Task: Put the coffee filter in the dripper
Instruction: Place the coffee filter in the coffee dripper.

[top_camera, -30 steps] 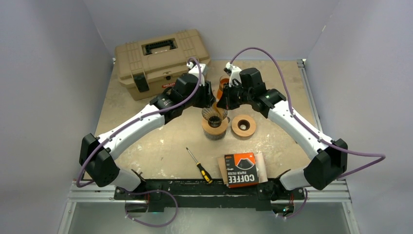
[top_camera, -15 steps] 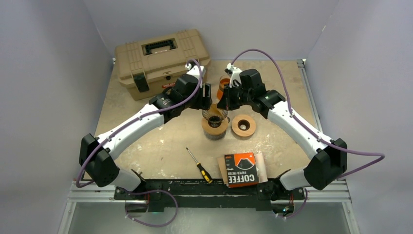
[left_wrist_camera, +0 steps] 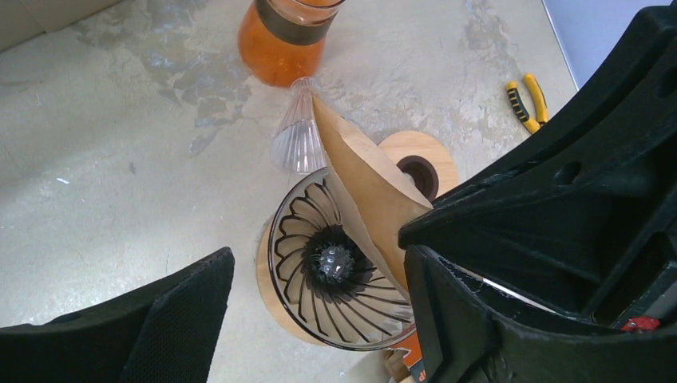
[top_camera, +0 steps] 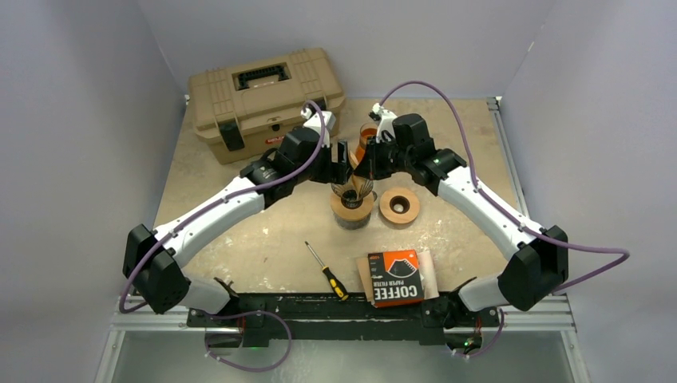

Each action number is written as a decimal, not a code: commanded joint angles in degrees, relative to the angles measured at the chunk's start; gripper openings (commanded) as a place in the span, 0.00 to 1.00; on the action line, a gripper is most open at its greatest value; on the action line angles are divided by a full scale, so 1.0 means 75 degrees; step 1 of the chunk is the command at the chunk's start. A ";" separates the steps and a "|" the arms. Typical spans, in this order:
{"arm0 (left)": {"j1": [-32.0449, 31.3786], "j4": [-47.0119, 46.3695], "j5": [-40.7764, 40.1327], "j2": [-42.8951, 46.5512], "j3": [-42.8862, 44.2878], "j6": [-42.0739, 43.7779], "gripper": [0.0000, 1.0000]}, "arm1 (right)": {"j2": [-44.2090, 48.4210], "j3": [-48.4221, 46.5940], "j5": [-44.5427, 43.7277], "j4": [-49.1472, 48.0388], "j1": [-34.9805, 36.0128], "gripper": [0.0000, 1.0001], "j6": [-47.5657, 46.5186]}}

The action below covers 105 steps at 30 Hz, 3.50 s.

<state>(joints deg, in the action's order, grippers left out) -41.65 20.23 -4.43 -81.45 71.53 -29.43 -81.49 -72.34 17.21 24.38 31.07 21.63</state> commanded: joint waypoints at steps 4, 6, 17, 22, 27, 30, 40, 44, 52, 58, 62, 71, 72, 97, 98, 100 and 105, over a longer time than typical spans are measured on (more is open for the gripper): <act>0.0022 -0.0212 -0.0054 0.0079 0.0048 -0.0113 0.65 | -0.0031 -0.0008 -0.0088 -0.0348 -0.0030 0.00 0.0105; 0.0002 0.0028 -0.0223 -0.0020 0.0131 -0.0057 0.61 | -0.0023 -0.0017 -0.0122 -0.0349 -0.0036 0.00 0.0102; -0.0249 -0.0550 -0.0077 -0.0350 0.0094 -0.0233 0.54 | -0.0032 0.0063 0.0001 -0.0635 -0.0036 0.07 0.0218; -0.0283 -0.0471 -0.0087 -0.0484 0.0242 -0.0170 0.26 | 0.0030 0.0036 -0.0221 -0.0587 -0.0038 0.09 0.0245; -0.0292 -0.0208 -0.0213 -0.0416 0.0407 -0.0013 0.00 | 0.0208 0.0069 -0.0826 -0.0371 -0.0037 0.12 0.0174; -0.0293 -0.0006 -0.0337 -0.0379 0.0521 0.0111 0.00 | 0.0280 0.0135 -0.1292 -0.0189 -0.0038 0.15 0.0080; -0.0312 0.0166 -0.0216 -0.0561 0.0745 0.0285 0.00 | 0.0090 -0.0033 -0.1198 -0.0170 -0.0035 0.31 -0.0078; -0.0390 0.0106 -0.0043 -0.0640 0.0826 0.0311 0.00 | -0.0029 -0.0167 -0.0842 -0.0322 -0.0035 0.40 -0.0048; -0.0516 -0.0038 0.0133 -0.0517 0.0789 0.0271 0.00 | -0.0299 -0.0275 -0.0741 -0.0380 -0.0030 0.47 -0.0125; -0.0516 -0.0062 -0.0356 -0.0164 0.0592 0.0209 0.00 | -0.0243 -0.0257 -0.0854 -0.0117 -0.0039 0.42 -0.0269; -0.0517 -0.0011 -0.0634 -0.0072 0.0534 0.0209 0.00 | -0.0134 -0.0172 -0.0967 0.0046 -0.0038 0.31 -0.0290; -0.0517 0.0481 -0.1374 -0.0044 0.0558 0.0298 0.00 | 0.0178 -0.0052 -0.1643 0.0397 -0.0035 0.21 -0.0374; -0.0517 0.0539 -0.1459 -0.0048 0.0580 0.0318 0.00 | 0.0208 -0.0066 -0.1730 0.0439 -0.0034 0.21 -0.0376; -0.0511 -0.0091 -0.0367 0.0002 0.0458 -0.0063 0.00 | -0.0177 -0.0281 -0.1324 -0.0238 -0.0039 0.60 -0.0467; -0.0511 -0.0174 -0.0325 0.0024 0.0414 -0.0115 0.00 | -0.0218 -0.0287 -0.1342 -0.0235 -0.0038 0.61 -0.0488; -0.0517 -0.0321 -0.0290 0.0080 0.0341 -0.0206 0.00 | -0.0321 -0.0344 -0.1430 -0.0142 -0.0036 0.62 -0.0539; -0.0505 -0.0321 -0.0653 0.0275 0.0245 -0.0343 0.00 | -0.0306 -0.0302 -0.1863 0.0011 -0.0033 0.63 -0.0633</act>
<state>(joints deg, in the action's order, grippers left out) -45.52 20.43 -7.88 -82.76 74.17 -30.09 -84.03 -72.69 6.81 24.86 31.05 18.33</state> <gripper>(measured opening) 0.003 0.628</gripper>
